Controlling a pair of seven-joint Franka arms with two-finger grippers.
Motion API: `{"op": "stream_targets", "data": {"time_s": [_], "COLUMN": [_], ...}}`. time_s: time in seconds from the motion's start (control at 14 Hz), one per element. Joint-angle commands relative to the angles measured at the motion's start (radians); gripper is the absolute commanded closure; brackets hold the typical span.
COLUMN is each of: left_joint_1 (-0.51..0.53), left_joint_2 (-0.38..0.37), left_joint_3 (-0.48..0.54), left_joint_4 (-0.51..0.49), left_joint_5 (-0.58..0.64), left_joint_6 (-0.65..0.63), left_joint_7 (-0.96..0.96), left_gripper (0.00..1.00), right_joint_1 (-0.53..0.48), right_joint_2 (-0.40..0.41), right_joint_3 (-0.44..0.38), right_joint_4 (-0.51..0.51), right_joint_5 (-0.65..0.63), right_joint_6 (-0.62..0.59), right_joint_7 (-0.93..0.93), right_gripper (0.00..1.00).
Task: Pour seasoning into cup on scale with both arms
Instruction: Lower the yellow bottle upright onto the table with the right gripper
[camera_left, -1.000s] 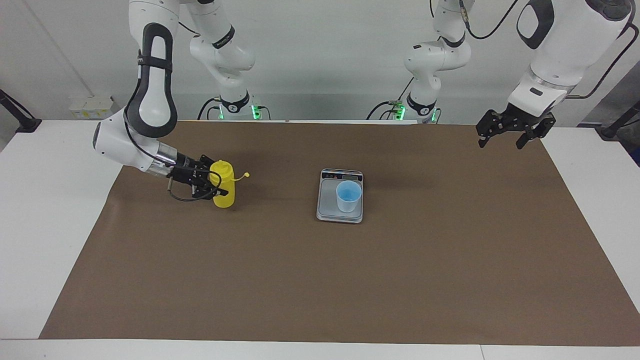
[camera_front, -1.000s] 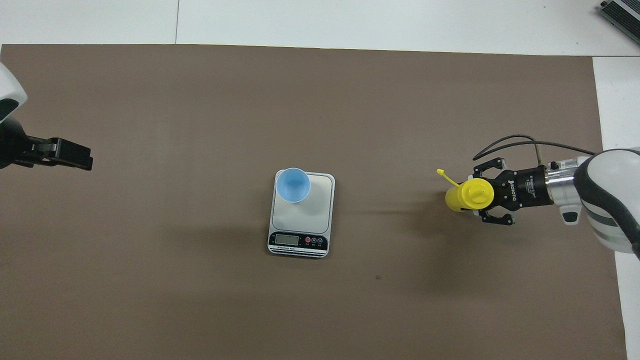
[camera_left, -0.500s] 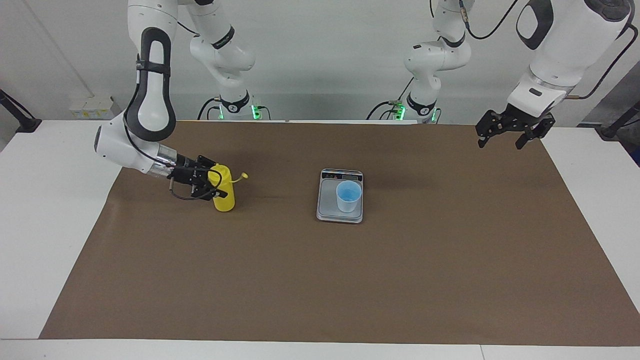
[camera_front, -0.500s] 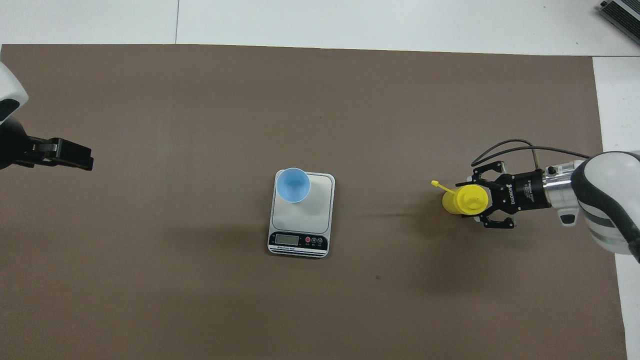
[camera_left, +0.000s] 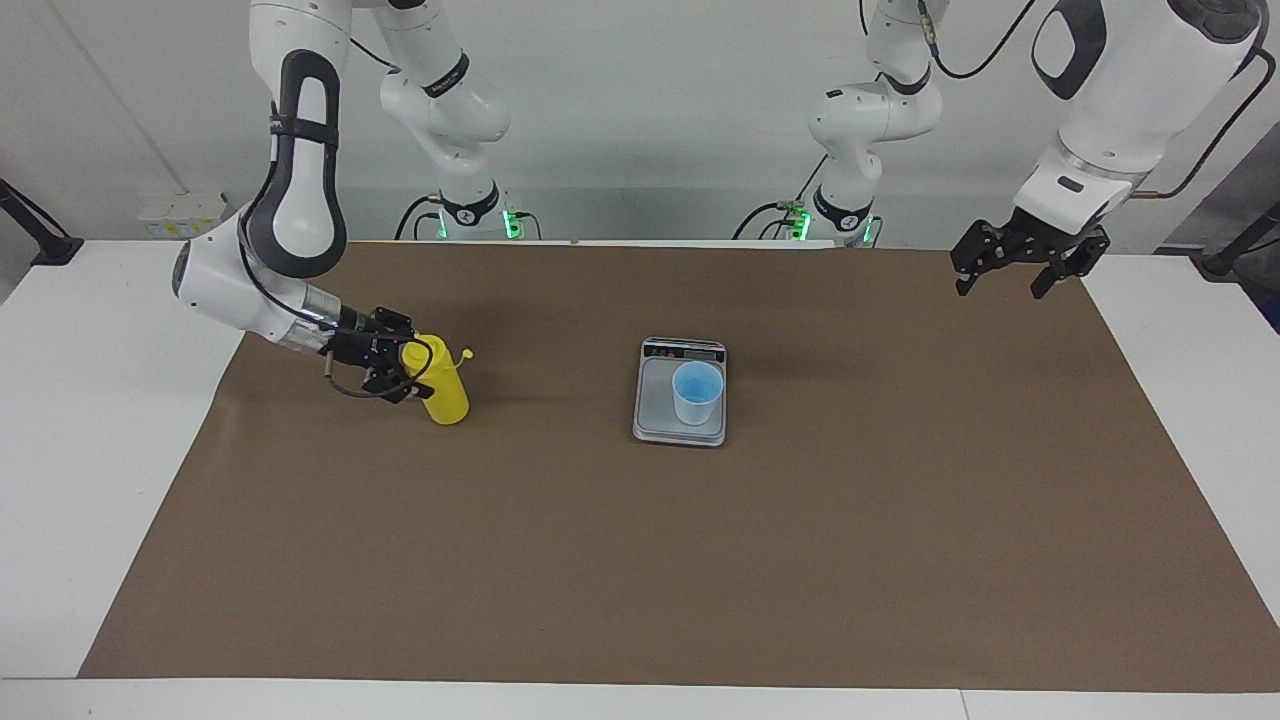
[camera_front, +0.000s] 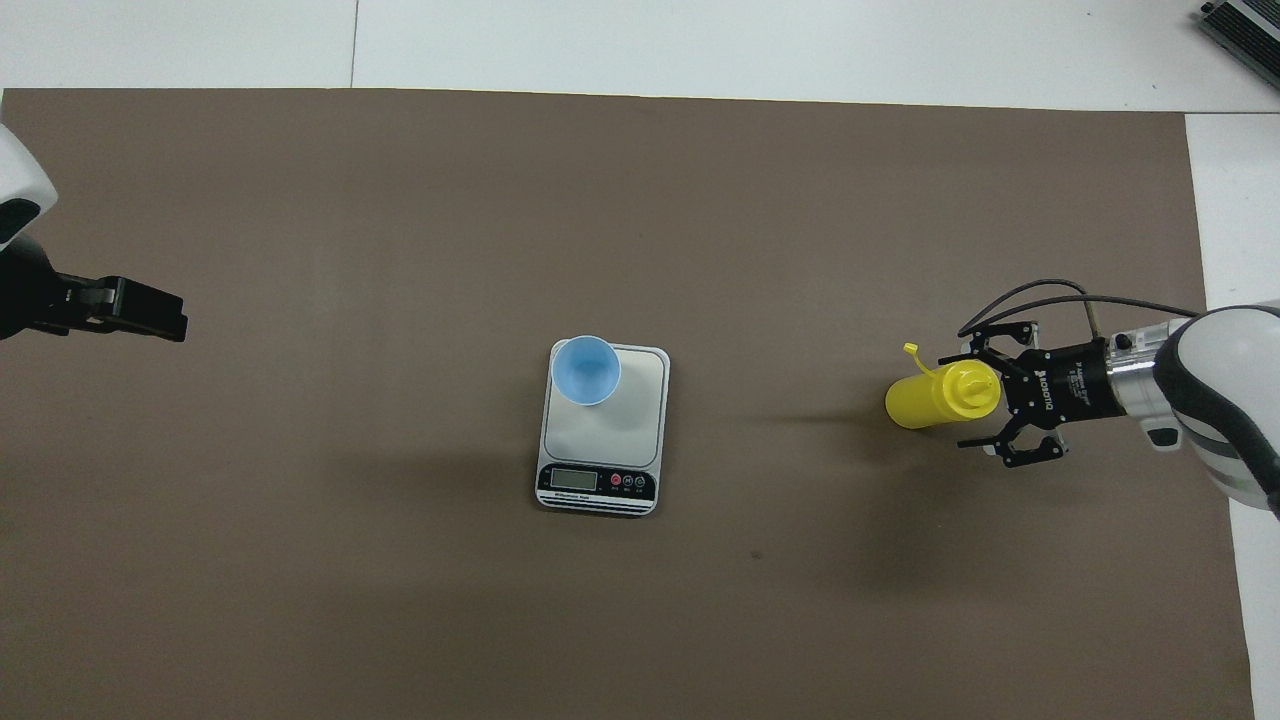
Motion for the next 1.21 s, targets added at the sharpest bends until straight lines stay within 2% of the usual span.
{"op": "stream_targets", "data": {"time_s": [0.0,0.29,0.64,0.93,1.14], "left_joint_1": [0.000,0.000,0.000,0.000,0.000], "left_joint_2": [-0.033,-0.033,-0.033,-0.033,-0.033], "left_joint_3": [0.003,0.003,0.003,0.003,0.003], "left_joint_4": [-0.040,-0.040,-0.040,-0.040,-0.040], "left_joint_5": [-0.007,-0.007,-0.007,-0.007,-0.007], "left_joint_6": [0.026,0.026,0.026,0.026,0.026], "left_joint_7": [0.014,0.014,0.014,0.014,0.014], "left_gripper": [0.00,0.00,0.00,0.00,0.00], "right_joint_1": [-0.013,0.013,0.130,0.228,0.299], "right_joint_2": [-0.039,-0.108,-0.225,-0.252,-0.251], "right_joint_3": [0.005,0.016,0.016,0.017,0.019], "right_joint_4": [0.026,0.056,0.059,0.071,0.132], "right_joint_5": [-0.137,-0.308,-0.422,-0.503,-0.611], "right_joint_6": [0.000,-0.002,-0.005,-0.011,-0.025], "right_joint_7": [-0.025,-0.047,-0.214,-0.291,-0.311], "right_gripper": [0.00,0.00,0.00,0.00,0.00]}}
